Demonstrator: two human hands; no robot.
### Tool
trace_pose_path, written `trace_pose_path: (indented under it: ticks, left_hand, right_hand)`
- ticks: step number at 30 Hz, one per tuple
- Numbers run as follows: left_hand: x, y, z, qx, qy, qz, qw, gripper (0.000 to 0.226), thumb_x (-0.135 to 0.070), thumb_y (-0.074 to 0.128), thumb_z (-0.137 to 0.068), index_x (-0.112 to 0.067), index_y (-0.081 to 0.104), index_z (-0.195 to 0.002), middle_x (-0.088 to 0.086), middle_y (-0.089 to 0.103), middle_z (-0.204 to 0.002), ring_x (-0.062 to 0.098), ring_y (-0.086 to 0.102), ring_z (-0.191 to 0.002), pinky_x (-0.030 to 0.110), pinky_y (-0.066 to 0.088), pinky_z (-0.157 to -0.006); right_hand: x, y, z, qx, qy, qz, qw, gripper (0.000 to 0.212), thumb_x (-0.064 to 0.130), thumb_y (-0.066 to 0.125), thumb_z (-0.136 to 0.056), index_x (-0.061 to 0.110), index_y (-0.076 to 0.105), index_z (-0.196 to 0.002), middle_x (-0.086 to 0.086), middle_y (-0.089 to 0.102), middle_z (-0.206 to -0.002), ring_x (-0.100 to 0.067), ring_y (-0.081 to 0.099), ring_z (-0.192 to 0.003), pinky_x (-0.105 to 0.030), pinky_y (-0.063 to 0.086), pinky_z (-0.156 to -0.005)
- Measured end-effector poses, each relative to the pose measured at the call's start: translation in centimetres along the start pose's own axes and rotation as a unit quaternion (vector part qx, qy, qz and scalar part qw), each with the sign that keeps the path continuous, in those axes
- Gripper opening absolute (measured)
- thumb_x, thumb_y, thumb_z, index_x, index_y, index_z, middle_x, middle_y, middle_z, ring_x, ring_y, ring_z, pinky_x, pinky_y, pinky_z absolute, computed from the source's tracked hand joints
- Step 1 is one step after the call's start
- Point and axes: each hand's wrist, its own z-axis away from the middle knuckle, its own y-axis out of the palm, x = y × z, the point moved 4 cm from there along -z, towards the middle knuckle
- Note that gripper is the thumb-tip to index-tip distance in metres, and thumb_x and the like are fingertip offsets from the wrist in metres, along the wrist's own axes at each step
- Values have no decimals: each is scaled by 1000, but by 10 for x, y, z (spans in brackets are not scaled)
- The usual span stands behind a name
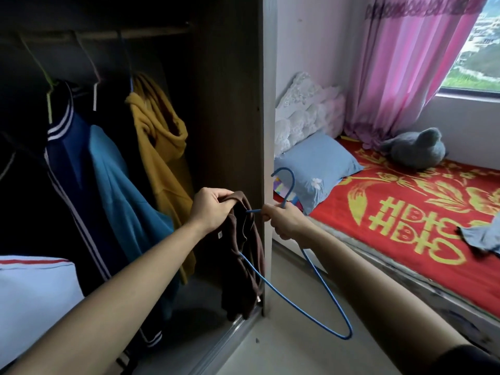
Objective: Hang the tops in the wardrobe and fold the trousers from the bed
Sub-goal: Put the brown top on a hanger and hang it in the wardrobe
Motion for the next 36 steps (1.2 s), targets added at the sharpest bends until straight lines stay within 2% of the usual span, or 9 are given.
trace_pose_path:
  ticks: [3, 7, 10, 12, 16, 21, 26, 31, 36]
  left_hand:
    - [7, -14, -5, -17, 22, -100, 995, 9, -38, 72, -85, -30, 74, -89, -17, 61, -100, 4, 60, -96, 15, 50, -78]
    - [14, -23, -15, 41, 10, -111, 993, 20, -30, 60, -95, -23, 73, -110, -5, 63, -124, 13, 51, -125, 36, 40, -110]
    - [11, -25, -13, 54, -6, -45, 998, 18, -19, 54, -99, -27, 70, -101, -5, 71, -105, 11, 64, -104, 39, 50, -99]
    - [11, -26, -9, 47, -26, -9, 999, 20, -19, 52, -100, -28, 70, -95, -6, 71, -98, 11, 66, -99, 36, 52, -97]
    - [6, -26, -1, 37, -42, 37, 998, 19, -21, 53, -100, -25, 72, -97, -7, 73, -96, 8, 66, -98, 26, 53, -91]
    - [-12, -19, 9, 31, -41, 65, 997, 20, -25, 55, -98, -24, 74, -91, -7, 74, -87, 5, 69, -87, 18, 55, -78]
    - [-15, -57, 10, -171, 2, -206, 964, 23, -20, 57, -96, -12, 72, -111, 9, 66, -107, 25, 62, -97, 25, 42, -81]
    - [3, -79, 4, -131, -47, -233, 963, 17, -16, 58, -92, -9, 72, -87, 6, 68, -80, 28, 60, -79, 28, 41, -68]
    - [-3, -55, 4, -105, -96, -112, 984, 25, -21, 57, -94, -21, 65, -70, -10, 62, -68, 10, 58, -68, 21, 42, -55]
  right_hand:
    - [19, -6, 5, 76, -27, -91, 993, 21, 25, 53, -91, 11, 62, -79, 6, 36, -54, -8, 28, -43, -21, 20, -41]
    - [55, -11, 17, 151, -108, -118, 975, 29, 10, 59, -88, -13, 62, -105, 2, 36, -56, -8, 29, -45, -18, 21, -39]
    - [64, -11, 23, 171, -120, -100, 973, 31, 14, 59, -97, -13, 62, -111, -3, 52, -64, -10, 39, -50, -17, 30, -41]
    - [65, -14, 20, 104, -139, -20, 985, 30, 25, 56, -100, -2, 69, -106, 1, 59, -64, -8, 44, -47, -19, 33, -42]
    - [64, -12, 9, -3, -244, 171, 955, 34, 36, 52, -101, 12, 72, -89, 8, 60, -58, 0, 52, -45, -13, 41, -48]
    - [47, 15, 0, -7, -276, 201, 940, 36, 45, 50, -100, 20, 67, -80, 8, 58, -57, -1, 56, -49, -14, 43, -49]
    - [33, 1, 1, -117, -239, 206, 942, 39, 51, 50, -98, 25, 67, -74, 11, 63, -62, 3, 59, -52, -11, 38, -45]
    - [45, -29, 10, -226, -225, 236, 918, 40, 47, 54, -98, 16, 72, -80, 5, 64, -66, -4, 57, -53, -23, 42, -51]
    - [49, 4, 16, -83, -223, 303, 923, 29, 42, 54, -98, 24, 69, -80, 9, 62, -66, -3, 57, -53, -15, 36, -46]
